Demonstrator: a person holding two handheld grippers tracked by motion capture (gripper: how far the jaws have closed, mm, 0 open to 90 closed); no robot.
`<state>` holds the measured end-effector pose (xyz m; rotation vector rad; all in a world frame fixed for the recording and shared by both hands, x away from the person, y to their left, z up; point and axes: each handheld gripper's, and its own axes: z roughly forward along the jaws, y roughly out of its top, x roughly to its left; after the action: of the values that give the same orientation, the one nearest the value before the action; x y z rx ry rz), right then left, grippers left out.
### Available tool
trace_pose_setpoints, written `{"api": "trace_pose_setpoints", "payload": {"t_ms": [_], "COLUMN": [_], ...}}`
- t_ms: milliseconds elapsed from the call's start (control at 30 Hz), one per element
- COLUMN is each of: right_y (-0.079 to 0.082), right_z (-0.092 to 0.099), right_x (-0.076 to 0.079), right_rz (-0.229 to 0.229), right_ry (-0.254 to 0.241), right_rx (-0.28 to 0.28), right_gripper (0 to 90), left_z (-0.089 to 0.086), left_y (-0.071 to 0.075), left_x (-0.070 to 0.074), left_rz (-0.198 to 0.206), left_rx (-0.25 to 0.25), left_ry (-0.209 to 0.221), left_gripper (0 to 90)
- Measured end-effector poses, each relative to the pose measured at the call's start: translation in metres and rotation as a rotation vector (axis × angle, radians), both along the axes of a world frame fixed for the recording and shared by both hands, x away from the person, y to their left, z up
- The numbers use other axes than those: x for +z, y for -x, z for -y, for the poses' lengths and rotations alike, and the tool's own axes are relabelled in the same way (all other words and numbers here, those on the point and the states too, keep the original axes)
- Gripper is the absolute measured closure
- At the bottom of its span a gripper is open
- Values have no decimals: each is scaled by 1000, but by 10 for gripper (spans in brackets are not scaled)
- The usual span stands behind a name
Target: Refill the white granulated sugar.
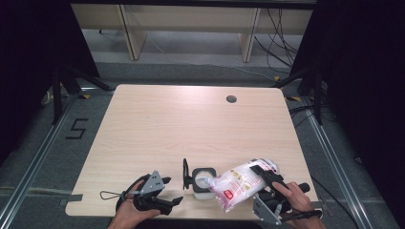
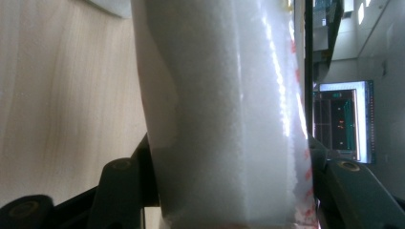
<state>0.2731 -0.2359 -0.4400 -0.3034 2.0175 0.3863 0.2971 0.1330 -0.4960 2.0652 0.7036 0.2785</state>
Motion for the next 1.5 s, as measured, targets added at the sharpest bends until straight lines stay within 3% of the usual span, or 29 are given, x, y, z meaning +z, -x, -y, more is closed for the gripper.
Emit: {"api": "trace_pose_setpoints", "payload": {"t_ms": [33,67,100,167,200,233,267,300,333,367,400,433,467,500,533,600,667,867,1000,1100,1133,1200,1500], "right_y": [-1,0,-1,-1,-2,-2,-2,-2,-2,-3,-6,-6,-6,-8,-7,-8,-8,-9,-9,-9,-8,-9,-11], "right_z": [0,1,1,3,3,4,4,5,5,6,6,6,7,7,7,8,9,10,12,12,12,12,14], "right_x": [0,-3,-1,-3,-1,-4,-2,-5,-6,-7,-5,-6,-8,-6,-8,-8,-10,-12,-14,-13,-15,-14,-16], "right_rz": [0,-27,-17,-37,-30,-60,-53,-78,-80,-88,-75,-75,-95,-79,-102,-98,-135,-136,-161,-148,-164,-150,-161], "right_ry": [3,-35,-16,-55,-41,-83,-69,-103,-104,-114,-84,-93,-117,-93,-122,-132,-182,-175,-220,-190,-212,-194,-215], "right_rx": [8,-18,3,-18,0,-22,-15,-33,-30,-30,-5,-3,-16,7,1,8,-2,14,2,14,-1,13,24], "right_gripper": [467,467,468,469,470,471,471,472,472,473,473,474,475,476,477,479,482,491,498,503,505,508,522], "left_z": [0,0,0,-1,-1,-1,0,1,-1,-1,-1,0,-1,-1,-1,-1,-1,-1,-1,-1,-1,-1,-1], "left_y": [0,-1,0,0,-1,-1,0,0,-2,-2,-2,0,0,-1,-1,-1,-1,-1,-1,-1,-1,-1,-1], "left_x": [0,0,0,0,0,0,-1,-1,1,1,1,-1,0,0,0,0,0,0,0,0,0,0,0], "left_rz": [3,15,8,3,4,4,3,1,13,11,13,0,2,4,-5,-2,3,7,6,6,4,3,3], "left_rx": [1,-5,-3,-2,-4,-4,-1,-1,-25,-25,-23,-1,-4,-5,-11,-8,-3,-4,-2,-2,-3,-4,-5], "left_ry": [5,-3,5,-8,-12,-12,7,7,-18,-18,-17,10,-8,-12,-10,-9,-10,-17,-15,-16,-11,-9,-10], "left_gripper": [215,215,215,215,215,215,215,215,215,215,215,215,215,215,215,215,215,215,215,215,215,215,217]}}
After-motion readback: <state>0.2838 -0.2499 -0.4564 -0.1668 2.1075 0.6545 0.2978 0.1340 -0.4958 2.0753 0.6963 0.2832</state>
